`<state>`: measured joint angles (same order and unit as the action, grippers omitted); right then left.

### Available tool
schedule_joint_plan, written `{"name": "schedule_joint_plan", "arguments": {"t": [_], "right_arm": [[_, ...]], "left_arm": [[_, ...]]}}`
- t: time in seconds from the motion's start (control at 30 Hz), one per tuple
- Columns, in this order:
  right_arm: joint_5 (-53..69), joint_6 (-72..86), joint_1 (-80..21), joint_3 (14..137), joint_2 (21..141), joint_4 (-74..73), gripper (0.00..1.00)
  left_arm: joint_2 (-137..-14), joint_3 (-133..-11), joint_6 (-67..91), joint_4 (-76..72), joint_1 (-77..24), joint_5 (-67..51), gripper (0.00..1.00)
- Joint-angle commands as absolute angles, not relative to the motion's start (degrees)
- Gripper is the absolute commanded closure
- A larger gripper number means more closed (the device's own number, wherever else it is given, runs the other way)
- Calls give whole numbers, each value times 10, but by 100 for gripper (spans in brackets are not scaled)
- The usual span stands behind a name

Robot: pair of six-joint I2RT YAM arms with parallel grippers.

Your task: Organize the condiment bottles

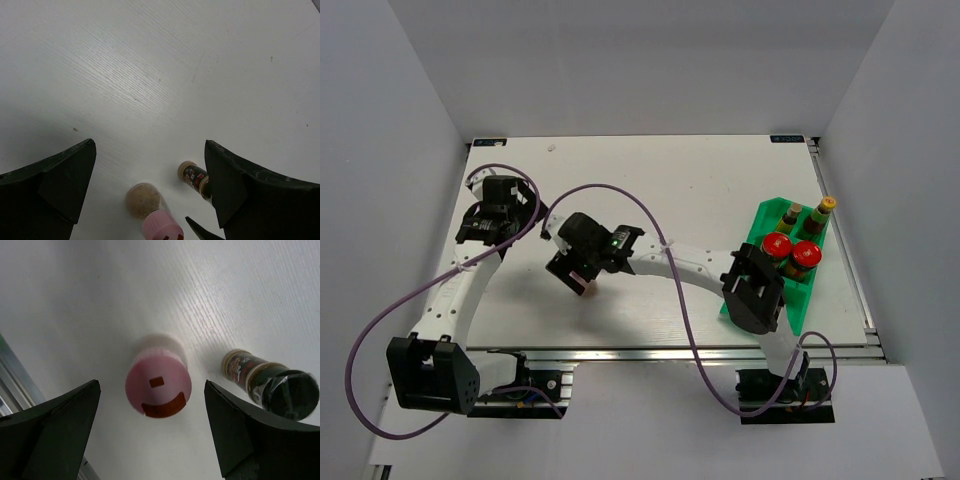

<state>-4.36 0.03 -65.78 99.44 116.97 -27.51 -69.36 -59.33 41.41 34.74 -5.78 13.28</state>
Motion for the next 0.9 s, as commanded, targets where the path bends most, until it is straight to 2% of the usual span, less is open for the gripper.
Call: {"name": "schedule_joint_plan", "arguments": {"t": [0.0,0.03,0.13,0.17,0.23,0.27,0.37,0.5,0.63,0.87], "right_arm": [[-86,18,-660,1043,1191,-267,11],[-84,20,-660,1049,1197,-275,12],[-81,29,-660,1066,1208,-288,23],[-80,31,-660,1065,1207,-289,32],[-81,39,-660,1054,1200,-290,42],[-80,40,-661,1049,1191,-287,51],[-69,47,-661,1030,1170,-279,60],[-48,49,-661,1019,1132,-287,66],[-36,59,-658,935,1050,-281,67],[-133,188,-602,725,803,-354,69]], "left_arm": [[-674,-596,416,350,-57,146,2],[-674,-596,416,349,-57,148,2],[-674,-595,415,348,-57,148,2],[-674,-596,413,346,-57,148,2],[-674,-595,412,344,-57,146,2],[-673,-595,411,342,-57,146,2],[-673,-592,409,337,-57,145,2],[-674,-592,407,331,-57,140,2],[-676,-580,383,288,-57,102,2],[-705,-579,359,232,-57,39,2]]}}
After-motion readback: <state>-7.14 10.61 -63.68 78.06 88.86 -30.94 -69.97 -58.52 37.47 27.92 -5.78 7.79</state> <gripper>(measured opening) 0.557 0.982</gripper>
